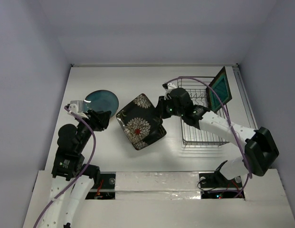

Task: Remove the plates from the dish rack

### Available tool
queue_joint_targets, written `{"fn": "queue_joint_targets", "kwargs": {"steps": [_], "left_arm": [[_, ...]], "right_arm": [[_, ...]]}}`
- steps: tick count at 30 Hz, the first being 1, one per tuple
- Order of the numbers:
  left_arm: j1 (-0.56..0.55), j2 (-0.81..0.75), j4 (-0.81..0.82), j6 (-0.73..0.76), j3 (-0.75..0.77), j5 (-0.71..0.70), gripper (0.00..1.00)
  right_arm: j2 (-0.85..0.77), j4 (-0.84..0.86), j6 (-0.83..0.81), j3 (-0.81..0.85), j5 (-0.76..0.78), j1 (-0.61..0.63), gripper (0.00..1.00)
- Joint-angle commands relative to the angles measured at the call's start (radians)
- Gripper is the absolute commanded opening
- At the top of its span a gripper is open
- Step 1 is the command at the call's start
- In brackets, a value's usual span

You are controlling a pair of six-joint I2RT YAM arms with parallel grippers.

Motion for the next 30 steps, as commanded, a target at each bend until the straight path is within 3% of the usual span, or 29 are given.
{"fn": "queue_joint_targets", "kwargs": {"steps": [1,10,30], "left_arm": [[0.006,0.010,0.054,0.001,0.007,0.012,0.40],[0.006,0.013,0.056,0.001,0.006,0.015,0.40],[0.006,0.015,0.056,0.001,0.006,0.020,0.40]], "right_arm": [[-0.015,0.351,0.111,-0.002,-0.089,-0.002,0.00],[0.074,0.376,0.137,-0.054,-0.078,-0.002,0.00],[0.101,0.357,0.126,-0.114,0.014,-0.002,0.00]]}}
